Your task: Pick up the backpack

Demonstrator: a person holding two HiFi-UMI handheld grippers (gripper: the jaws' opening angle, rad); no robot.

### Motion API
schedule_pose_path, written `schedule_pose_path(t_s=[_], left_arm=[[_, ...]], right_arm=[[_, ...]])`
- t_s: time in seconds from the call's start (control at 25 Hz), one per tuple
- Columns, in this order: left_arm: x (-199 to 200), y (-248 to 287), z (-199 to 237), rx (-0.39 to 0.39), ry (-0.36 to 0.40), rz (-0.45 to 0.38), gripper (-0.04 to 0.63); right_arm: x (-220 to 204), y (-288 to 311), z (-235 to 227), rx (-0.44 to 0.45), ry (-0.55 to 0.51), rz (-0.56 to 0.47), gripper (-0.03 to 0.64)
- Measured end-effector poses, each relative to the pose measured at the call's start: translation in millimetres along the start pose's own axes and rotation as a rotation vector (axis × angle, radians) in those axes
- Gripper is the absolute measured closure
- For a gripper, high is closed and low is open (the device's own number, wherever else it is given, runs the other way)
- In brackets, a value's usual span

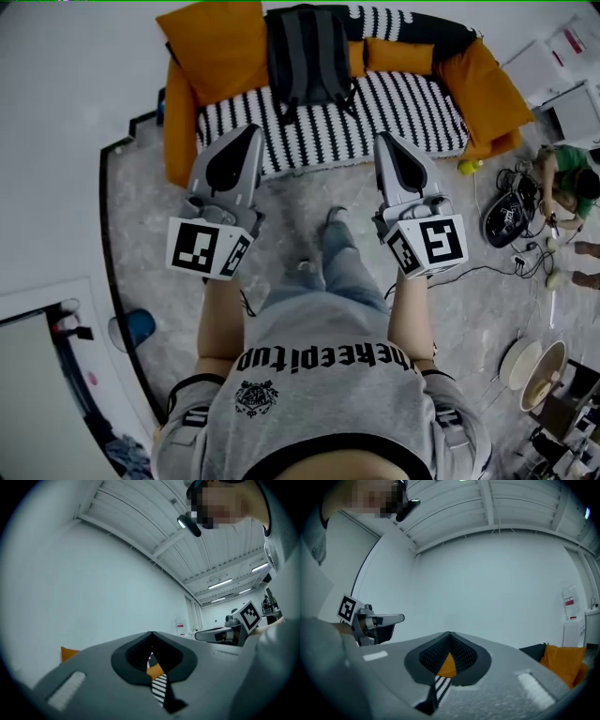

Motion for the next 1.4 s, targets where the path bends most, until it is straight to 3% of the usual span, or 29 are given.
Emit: schedule_pose_path(t_s=[0.28, 0.88, 1.4], left_arm=[[-8.2, 27.2, 25.2, 0.044, -0.025, -0.022, 0.58], [-12.3, 127.4, 76.3, 0.101, 0.028, -0.003, 0.58], [-24.5, 198.1, 102.1, 0.171, 0.041, -0.003, 0.58]], right_arm=[[-3.1, 39.5, -24.2, 0.023, 0.001, -0.006, 0.615], [9.6, 152.5, -95.4, 0.104, 0.018, -0.022, 0.615], [-6.7, 223.9, -152.2, 0.174, 0.03, 0.007, 0.615]])
Point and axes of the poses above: the fingertips, and each gripper's own axes: y forward along the fingers, z to its left, x out of its top, the point moved 9 cm from there along -y, backward along the fingers, and after that the axes turned 13 degrees about -x, right-handed, at the moved point
